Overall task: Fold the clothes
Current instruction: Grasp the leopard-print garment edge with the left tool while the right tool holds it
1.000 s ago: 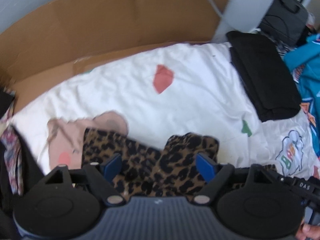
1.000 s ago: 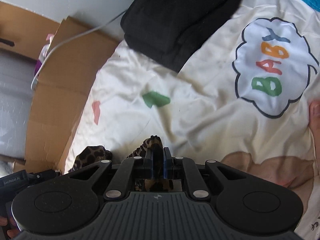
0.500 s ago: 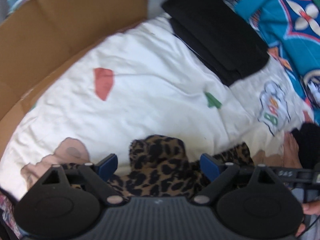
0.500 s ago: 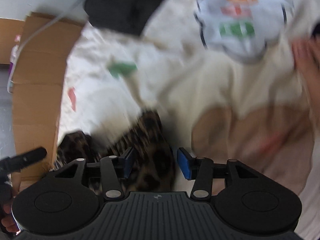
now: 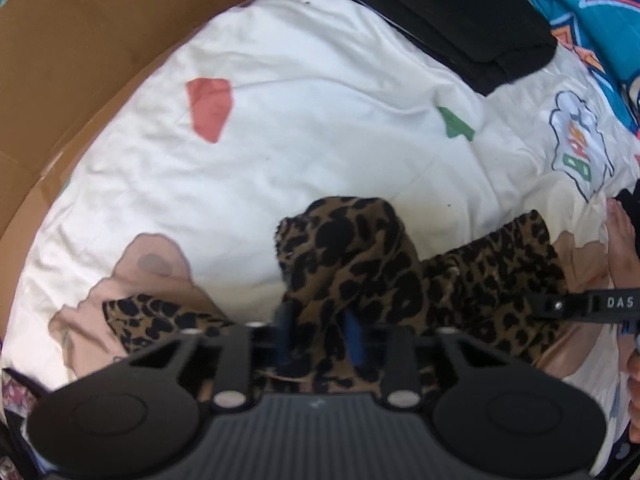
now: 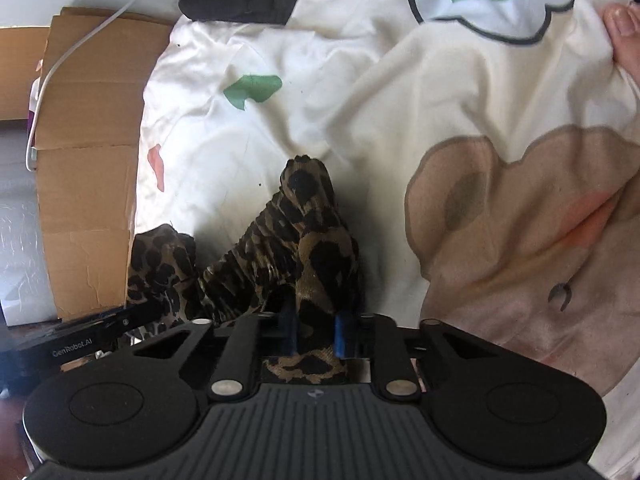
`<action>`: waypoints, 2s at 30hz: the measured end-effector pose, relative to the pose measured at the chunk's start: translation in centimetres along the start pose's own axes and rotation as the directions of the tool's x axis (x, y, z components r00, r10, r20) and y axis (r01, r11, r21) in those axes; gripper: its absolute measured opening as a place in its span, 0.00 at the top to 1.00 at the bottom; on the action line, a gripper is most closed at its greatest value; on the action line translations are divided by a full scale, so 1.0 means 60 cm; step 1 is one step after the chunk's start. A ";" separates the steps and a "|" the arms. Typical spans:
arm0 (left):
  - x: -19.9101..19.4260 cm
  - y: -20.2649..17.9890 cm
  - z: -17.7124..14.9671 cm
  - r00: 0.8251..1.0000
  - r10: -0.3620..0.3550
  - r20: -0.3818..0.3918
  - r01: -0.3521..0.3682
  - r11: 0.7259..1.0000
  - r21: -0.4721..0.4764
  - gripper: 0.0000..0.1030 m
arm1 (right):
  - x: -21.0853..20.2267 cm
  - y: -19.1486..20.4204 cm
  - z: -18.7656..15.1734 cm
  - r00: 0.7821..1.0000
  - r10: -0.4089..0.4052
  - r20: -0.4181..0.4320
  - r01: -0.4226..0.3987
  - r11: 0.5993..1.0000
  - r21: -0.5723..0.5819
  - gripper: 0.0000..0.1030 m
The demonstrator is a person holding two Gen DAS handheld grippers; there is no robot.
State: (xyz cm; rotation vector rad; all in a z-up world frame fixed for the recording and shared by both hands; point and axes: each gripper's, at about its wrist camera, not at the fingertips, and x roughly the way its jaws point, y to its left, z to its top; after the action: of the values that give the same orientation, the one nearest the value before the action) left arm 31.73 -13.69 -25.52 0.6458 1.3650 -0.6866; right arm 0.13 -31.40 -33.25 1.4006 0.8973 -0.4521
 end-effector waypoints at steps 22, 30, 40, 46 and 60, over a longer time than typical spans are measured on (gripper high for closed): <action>-0.055 0.134 -0.267 0.985 0.069 0.158 -0.008 0.935 -0.353 0.98 | -0.039 0.066 0.013 0.987 -0.065 0.150 0.113 0.935 -0.336 0.97; -0.020 0.140 -0.349 0.963 0.040 0.267 0.092 0.881 -0.463 0.98 | -0.016 0.090 0.018 0.984 -0.090 0.155 0.151 0.882 -0.446 0.97; -0.053 0.148 -0.378 0.882 0.123 0.456 0.188 0.795 -0.577 0.83 | 0.023 0.133 0.057 0.974 -0.223 0.037 0.213 0.851 -0.480 0.71; -0.081 0.149 -0.354 0.837 0.135 0.530 0.230 0.792 -0.565 0.74 | 0.045 0.170 0.083 0.912 -0.409 -0.040 0.296 0.722 -0.625 0.65; -0.054 0.137 -0.279 0.866 0.089 0.492 0.210 0.829 -0.519 0.65 | 0.082 0.204 0.165 0.818 -0.514 -0.257 0.249 0.720 -0.648 0.56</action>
State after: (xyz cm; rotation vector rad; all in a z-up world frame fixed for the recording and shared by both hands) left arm 26.92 4.56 -23.79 -0.0636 1.0190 -0.4220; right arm 14.95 -37.83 -29.80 0.7147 1.5629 -0.1431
